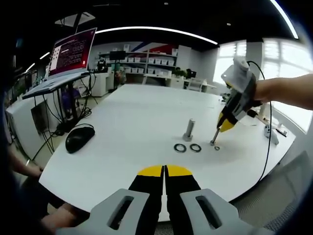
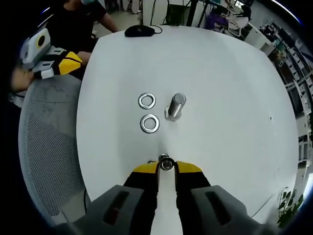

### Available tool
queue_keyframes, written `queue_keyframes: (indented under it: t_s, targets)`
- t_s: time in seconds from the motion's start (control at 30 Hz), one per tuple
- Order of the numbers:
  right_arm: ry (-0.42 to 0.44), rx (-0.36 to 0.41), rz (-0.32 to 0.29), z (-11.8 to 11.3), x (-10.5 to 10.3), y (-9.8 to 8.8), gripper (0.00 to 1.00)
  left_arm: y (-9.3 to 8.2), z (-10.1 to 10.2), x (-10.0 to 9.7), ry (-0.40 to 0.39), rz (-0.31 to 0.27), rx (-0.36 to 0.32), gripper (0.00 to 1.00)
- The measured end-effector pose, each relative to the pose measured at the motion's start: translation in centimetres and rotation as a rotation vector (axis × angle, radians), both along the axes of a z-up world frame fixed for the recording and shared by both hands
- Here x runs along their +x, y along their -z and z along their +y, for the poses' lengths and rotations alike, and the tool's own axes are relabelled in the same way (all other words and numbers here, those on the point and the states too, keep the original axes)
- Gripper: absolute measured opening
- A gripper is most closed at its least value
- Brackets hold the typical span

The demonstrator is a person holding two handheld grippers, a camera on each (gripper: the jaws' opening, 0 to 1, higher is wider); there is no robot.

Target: Place the washer onto the threaded stud by aligning its center hole with the stud, sliding it down to the base, and recovering from edge contact or off-axis alignment until the washer reaches the visible bottom stop.

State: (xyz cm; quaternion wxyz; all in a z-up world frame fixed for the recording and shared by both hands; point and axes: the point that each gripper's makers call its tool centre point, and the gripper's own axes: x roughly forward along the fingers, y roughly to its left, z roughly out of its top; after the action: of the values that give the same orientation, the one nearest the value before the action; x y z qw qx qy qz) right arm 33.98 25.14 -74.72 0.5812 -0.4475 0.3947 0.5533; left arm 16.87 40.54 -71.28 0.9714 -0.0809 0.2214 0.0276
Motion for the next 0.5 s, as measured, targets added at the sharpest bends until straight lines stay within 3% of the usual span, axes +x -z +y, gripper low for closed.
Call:
queue_keyframes:
  t_s: [0.23,0.5]
  targets:
    - [-0.006,-0.018,0.015,0.2,-0.1,1.4,0.14,-0.4,0.1,0.1,-0.007,-0.024,-0.011,0.00]
    - [0.011,-0.037,0.035,0.0,0.1,3.5,0.15,-0.1,0.1,0.1,-0.004,-0.009,-0.005,0.00]
